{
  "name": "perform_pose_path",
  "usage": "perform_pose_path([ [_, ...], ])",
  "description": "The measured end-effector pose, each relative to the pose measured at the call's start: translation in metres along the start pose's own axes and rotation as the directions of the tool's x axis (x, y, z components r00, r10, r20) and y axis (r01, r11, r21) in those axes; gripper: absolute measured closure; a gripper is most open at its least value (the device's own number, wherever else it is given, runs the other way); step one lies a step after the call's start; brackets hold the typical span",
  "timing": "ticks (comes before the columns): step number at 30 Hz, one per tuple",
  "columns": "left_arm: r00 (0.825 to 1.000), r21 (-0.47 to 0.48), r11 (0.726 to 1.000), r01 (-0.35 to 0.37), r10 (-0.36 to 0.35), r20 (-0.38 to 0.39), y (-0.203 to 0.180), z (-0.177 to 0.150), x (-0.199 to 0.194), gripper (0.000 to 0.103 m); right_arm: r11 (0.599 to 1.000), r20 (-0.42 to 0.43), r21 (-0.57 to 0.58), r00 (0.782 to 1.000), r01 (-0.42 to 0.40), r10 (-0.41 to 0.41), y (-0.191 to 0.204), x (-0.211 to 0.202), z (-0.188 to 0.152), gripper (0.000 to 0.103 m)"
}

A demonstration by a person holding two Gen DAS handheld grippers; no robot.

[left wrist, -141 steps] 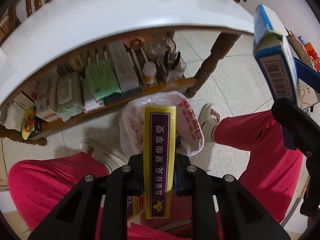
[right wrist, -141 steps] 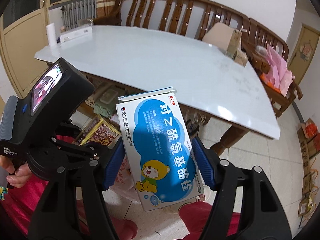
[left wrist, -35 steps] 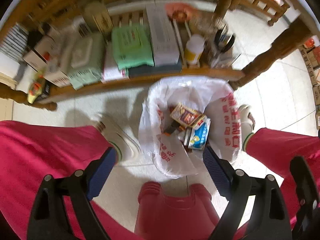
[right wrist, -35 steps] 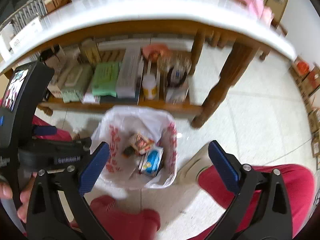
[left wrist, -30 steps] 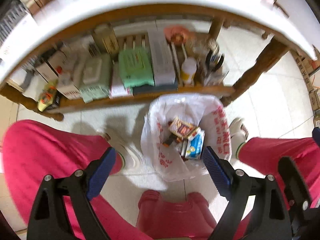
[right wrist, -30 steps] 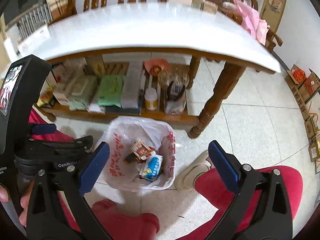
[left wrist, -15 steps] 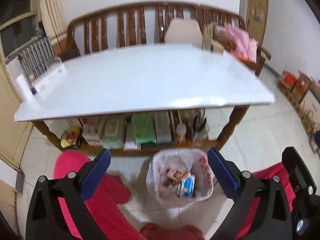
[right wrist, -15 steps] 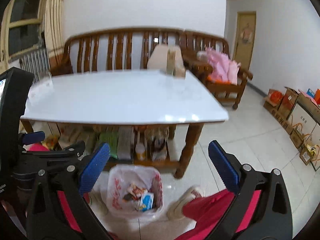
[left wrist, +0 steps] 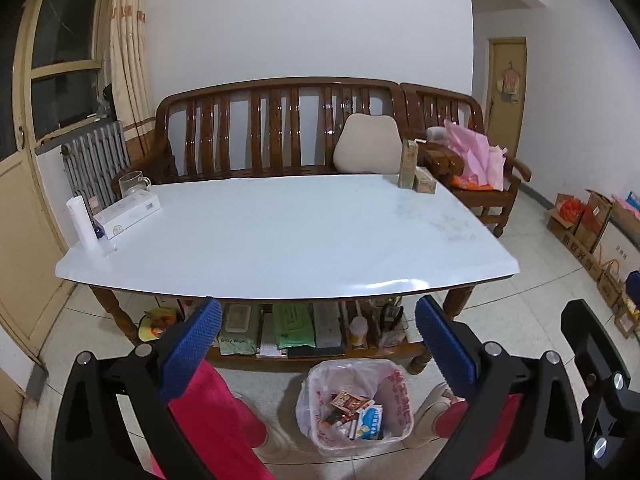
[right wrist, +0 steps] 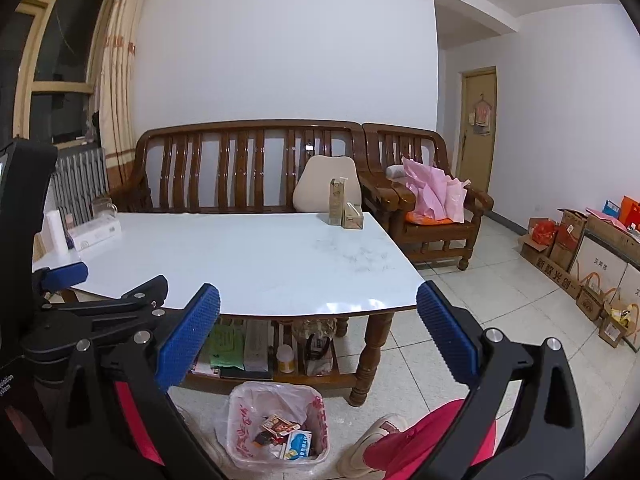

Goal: Collect trash

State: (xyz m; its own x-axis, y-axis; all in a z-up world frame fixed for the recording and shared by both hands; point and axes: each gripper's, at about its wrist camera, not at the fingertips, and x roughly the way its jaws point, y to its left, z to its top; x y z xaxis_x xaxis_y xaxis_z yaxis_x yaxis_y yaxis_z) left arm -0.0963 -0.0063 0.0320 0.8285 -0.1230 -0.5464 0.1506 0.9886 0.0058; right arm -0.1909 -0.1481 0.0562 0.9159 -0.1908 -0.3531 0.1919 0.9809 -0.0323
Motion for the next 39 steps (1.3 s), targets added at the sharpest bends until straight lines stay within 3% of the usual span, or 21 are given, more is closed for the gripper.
perform_pose_path([
  [39,0.998,0.015,0.999,-0.05,0.051,-0.047,0.0016,-0.0049,0.0057,0.008,0.999,-0.04,-0.022,0.999,0.035,-0.036,0.0079,0.0045,0.0005,0.007],
])
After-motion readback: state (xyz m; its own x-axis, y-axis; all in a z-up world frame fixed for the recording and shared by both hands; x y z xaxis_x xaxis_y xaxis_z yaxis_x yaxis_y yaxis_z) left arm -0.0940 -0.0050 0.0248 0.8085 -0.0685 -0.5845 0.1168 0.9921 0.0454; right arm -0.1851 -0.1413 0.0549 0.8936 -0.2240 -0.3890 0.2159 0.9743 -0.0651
